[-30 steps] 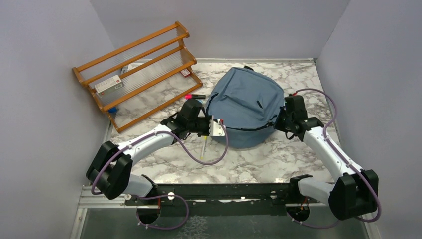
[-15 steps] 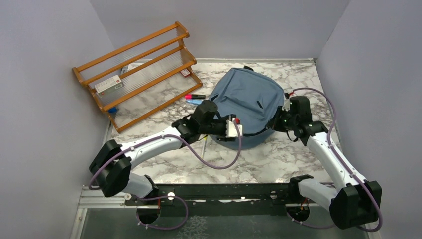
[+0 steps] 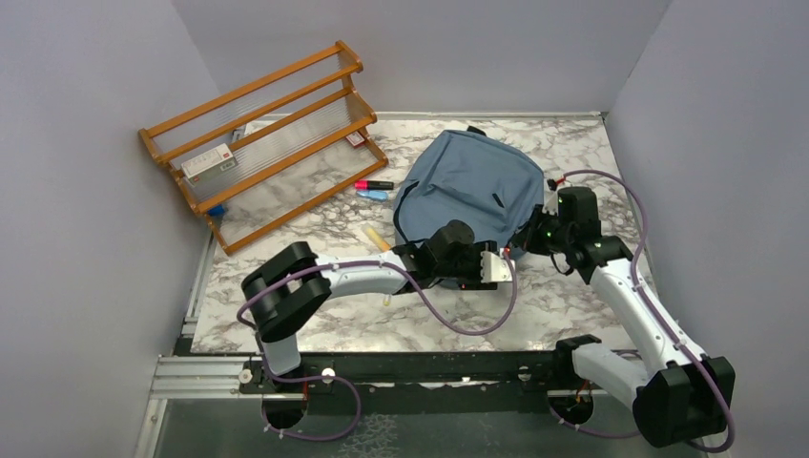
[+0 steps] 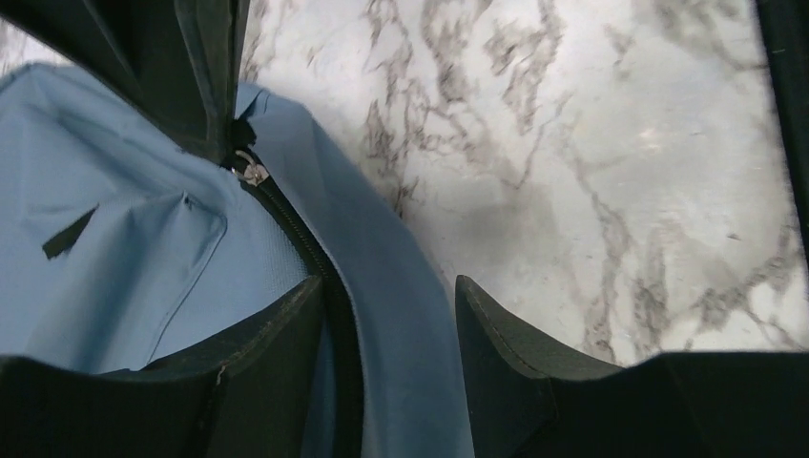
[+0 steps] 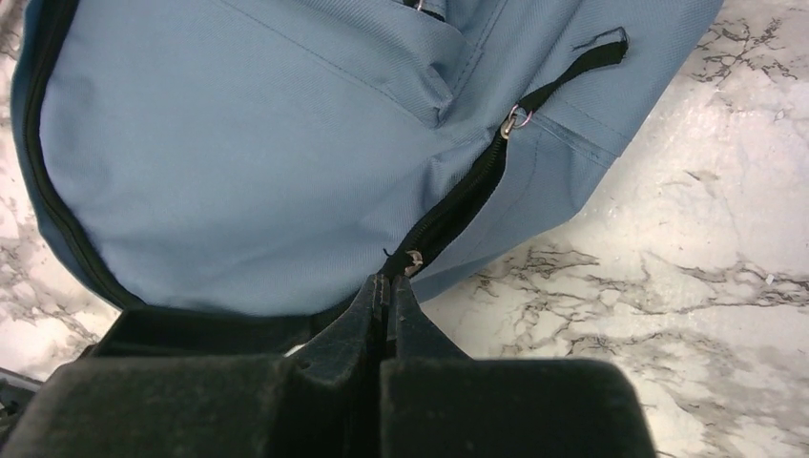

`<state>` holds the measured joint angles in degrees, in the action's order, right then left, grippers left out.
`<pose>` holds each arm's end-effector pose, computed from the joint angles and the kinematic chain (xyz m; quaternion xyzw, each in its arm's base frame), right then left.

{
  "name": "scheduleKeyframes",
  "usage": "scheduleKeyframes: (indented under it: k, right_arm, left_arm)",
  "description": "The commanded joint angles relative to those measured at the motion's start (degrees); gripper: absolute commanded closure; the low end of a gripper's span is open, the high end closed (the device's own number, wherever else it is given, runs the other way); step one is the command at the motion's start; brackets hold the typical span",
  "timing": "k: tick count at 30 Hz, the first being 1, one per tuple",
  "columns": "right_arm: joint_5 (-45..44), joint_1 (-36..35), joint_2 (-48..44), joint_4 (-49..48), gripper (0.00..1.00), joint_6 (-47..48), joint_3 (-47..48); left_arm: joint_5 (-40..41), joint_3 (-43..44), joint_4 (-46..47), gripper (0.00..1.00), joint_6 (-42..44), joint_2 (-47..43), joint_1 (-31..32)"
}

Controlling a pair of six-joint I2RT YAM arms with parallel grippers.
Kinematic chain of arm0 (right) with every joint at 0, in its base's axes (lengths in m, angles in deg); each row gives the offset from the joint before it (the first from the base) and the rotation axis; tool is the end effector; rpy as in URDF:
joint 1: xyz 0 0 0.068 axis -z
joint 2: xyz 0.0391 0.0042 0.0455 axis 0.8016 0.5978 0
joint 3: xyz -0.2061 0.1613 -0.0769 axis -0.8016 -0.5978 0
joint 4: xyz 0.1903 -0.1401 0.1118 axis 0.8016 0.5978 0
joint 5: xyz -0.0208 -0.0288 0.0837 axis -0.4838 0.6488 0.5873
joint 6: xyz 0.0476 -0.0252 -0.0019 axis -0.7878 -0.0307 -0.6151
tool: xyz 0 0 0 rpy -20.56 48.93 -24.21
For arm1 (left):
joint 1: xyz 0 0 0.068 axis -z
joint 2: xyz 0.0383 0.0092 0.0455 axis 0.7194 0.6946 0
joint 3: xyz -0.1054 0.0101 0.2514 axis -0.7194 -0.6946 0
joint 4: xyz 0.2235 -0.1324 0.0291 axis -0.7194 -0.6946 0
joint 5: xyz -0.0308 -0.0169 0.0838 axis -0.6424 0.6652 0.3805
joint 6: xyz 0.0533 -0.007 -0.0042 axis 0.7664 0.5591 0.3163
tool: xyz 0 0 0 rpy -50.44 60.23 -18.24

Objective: Pack the student bag
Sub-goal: Zip the student bag at the center of the board.

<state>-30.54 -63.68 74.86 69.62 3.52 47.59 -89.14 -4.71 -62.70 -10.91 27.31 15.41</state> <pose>0.2074 0.0443 0.2588 0.0522 0.9122 0.1857 0.3614 0.1752 -0.3457 0.2166 0.6702 0.5157 -0.2692 0.4609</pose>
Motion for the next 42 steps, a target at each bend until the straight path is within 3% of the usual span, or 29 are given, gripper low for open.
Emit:
scheduleKeyframes:
  k: [1,6,8,11,16,25,42]
  right_arm:
    - [1.0,0.3,-1.6,0.4,1.0,0.2,0.2]
    - [1.4,0.3,-1.9,0.4,1.0,0.1,-0.1]
    - [1.6,0.3,-1.9,0.1,0.99,-0.1,-0.3]
    - [1.6,0.3,-1.6,-0.2,0.99,-0.4,-0.4]
    - [-1.4,0.3,-0.7,0.3,1.0,-1.6,-0.2]
    - [-14.6,0.4,3.7,-0.8,0.99,-5.6,0.3]
    - [-20.9,2.1,16.3,-7.7,0.99,-4.7,6.3]
  left_arm:
    - [12.9,2.6,4.2,0.45,-1.6,3.8,1.3]
    - [17.2,1.8,6.1,0.46,-1.2,4.3,1.7]
    - [17.3,1.6,6.1,0.51,-0.9,4.5,1.7]
    - [17.1,1.0,6.1,0.65,-1.0,4.4,1.7]
    - [16.1,-1.1,5.9,0.99,-1.3,2.6,1.9]
    - [13.8,-7.9,5.2,1.0,-3.1,-3.3,2.9]
    - [12.8,-12.1,5.2,1.0,-5.7,-5.4,5.4]
